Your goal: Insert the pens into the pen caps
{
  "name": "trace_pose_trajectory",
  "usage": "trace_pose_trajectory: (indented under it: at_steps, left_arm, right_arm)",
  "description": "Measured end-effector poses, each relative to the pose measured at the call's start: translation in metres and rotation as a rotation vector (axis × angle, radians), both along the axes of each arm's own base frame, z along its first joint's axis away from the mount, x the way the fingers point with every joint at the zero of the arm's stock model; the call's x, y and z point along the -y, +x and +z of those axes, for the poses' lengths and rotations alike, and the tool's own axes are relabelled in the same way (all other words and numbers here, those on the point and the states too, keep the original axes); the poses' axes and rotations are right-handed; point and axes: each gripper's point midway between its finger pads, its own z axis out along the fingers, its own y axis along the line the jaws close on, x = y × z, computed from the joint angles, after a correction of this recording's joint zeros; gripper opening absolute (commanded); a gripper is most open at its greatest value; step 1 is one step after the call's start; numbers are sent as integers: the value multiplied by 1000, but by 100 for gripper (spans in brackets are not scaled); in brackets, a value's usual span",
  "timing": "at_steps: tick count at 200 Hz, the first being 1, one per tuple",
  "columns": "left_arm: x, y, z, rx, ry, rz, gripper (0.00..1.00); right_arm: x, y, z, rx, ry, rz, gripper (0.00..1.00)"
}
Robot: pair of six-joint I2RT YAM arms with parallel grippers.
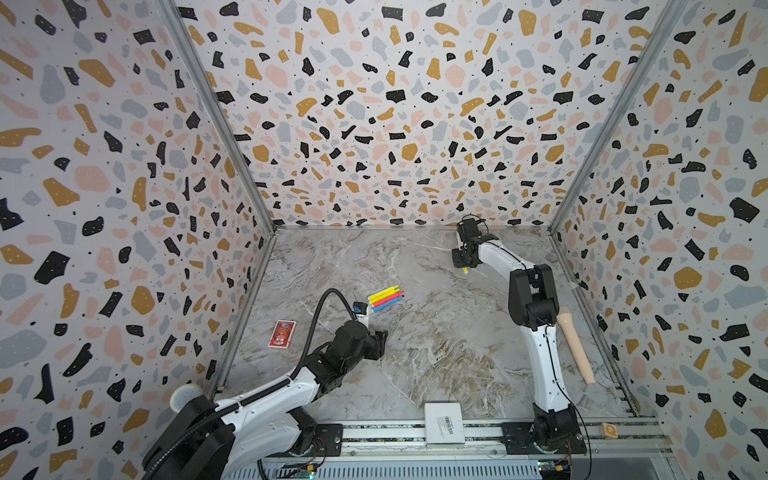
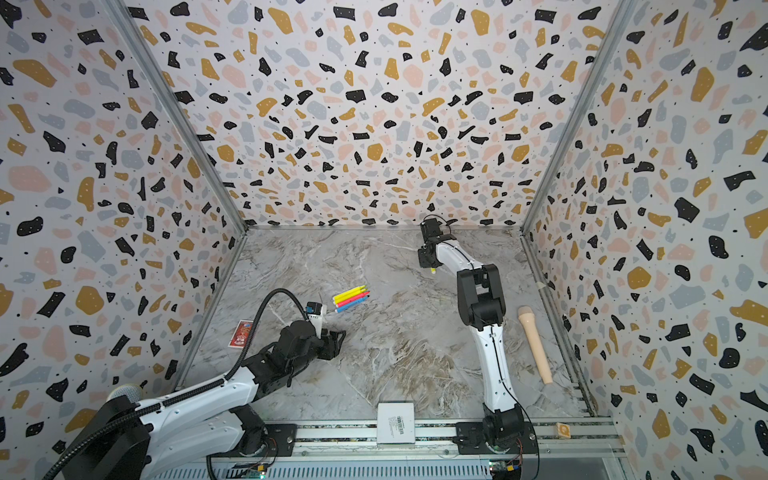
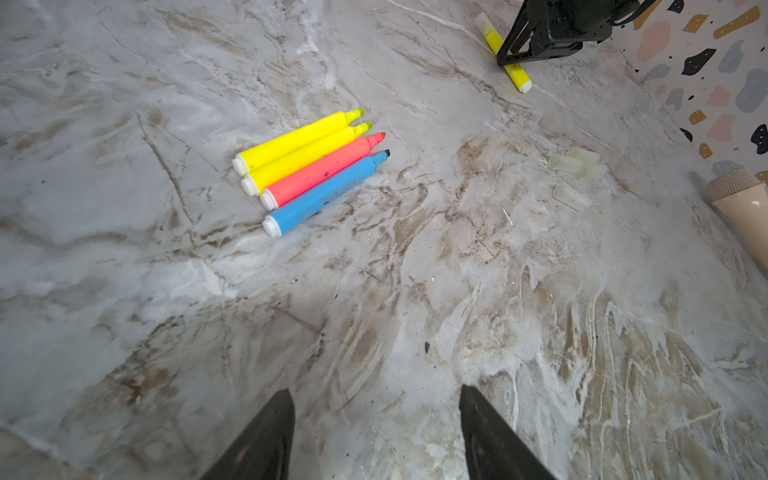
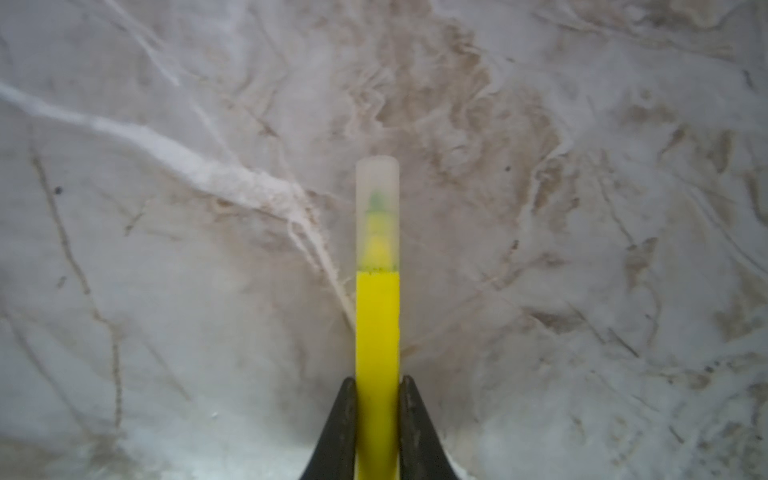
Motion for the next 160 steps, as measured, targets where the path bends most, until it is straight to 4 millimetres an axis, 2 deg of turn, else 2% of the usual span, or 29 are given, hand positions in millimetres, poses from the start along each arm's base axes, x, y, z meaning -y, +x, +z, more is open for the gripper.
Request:
trace_pose_trajectory:
  at_steps: [22,43,56,77,98,119,138,160]
  left_arm:
    - [0,0,-2,-6,5,0,63]
    - [0,0,-4,-10,9,-1,63]
    - [0,0,-3,-10,10,-1,63]
    - [2,2,1,-4,8,-3,64]
    - [4,5,7,8,5,-6,64]
    - [7,11,14,21,9,-10,64]
    - [8,20,17,17,29,-3,64]
    - [6,40,19,8,50,14,64]
  right_arm:
    - [3,2,0,10,-4,-14,24]
    - [3,2,1,17,-4,-19,41]
    - [2,2,2,19,-2,-20,48]
    - [2,-2,4,13,2,-16,51]
    - [2,-16,11,1,9,-7,51]
    - [-3,-35,36,22,28,14,52]
    - [-16,-59,74,81,73,56,54]
    - [-35,-97,119,171,171,138,60]
